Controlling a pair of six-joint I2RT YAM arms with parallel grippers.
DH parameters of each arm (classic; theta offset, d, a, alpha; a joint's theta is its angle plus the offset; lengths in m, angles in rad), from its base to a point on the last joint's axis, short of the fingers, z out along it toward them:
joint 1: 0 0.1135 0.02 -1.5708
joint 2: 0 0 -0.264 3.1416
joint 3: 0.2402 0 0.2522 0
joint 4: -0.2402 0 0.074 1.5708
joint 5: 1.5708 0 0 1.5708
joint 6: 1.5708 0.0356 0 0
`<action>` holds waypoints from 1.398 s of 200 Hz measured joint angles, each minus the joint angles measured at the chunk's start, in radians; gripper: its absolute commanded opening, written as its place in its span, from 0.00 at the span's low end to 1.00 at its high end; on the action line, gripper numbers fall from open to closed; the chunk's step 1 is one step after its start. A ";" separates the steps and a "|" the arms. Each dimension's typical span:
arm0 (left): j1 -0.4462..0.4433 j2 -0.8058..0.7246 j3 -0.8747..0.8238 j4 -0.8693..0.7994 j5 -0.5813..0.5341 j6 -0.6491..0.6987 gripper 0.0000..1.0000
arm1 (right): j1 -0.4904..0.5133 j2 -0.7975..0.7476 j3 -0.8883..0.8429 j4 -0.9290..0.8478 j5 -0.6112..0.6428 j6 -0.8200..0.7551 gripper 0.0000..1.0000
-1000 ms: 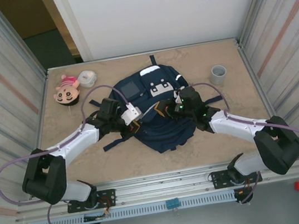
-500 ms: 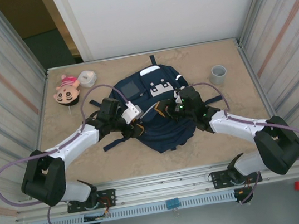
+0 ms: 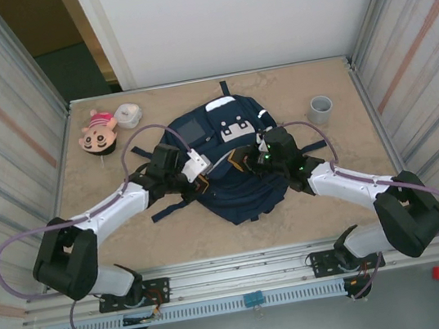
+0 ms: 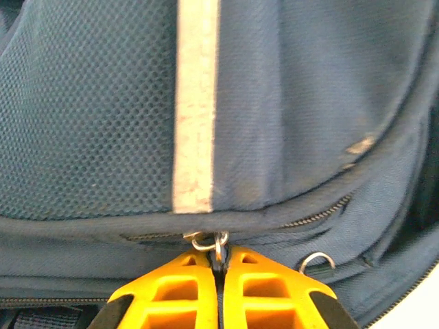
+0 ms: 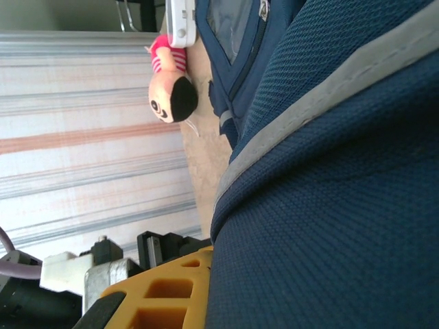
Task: Pack books, pencil case, and school supplies into a backpack
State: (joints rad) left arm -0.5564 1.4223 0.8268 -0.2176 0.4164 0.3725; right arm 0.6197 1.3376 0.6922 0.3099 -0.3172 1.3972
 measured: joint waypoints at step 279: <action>-0.082 -0.098 0.039 -0.017 -0.019 0.309 0.80 | -0.212 0.011 0.123 -0.397 -0.391 -0.403 0.04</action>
State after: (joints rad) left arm -0.6380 1.3247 0.8661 -0.2344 0.3977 0.6819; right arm 0.4072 1.3483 0.8154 -0.0875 -0.7086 0.9943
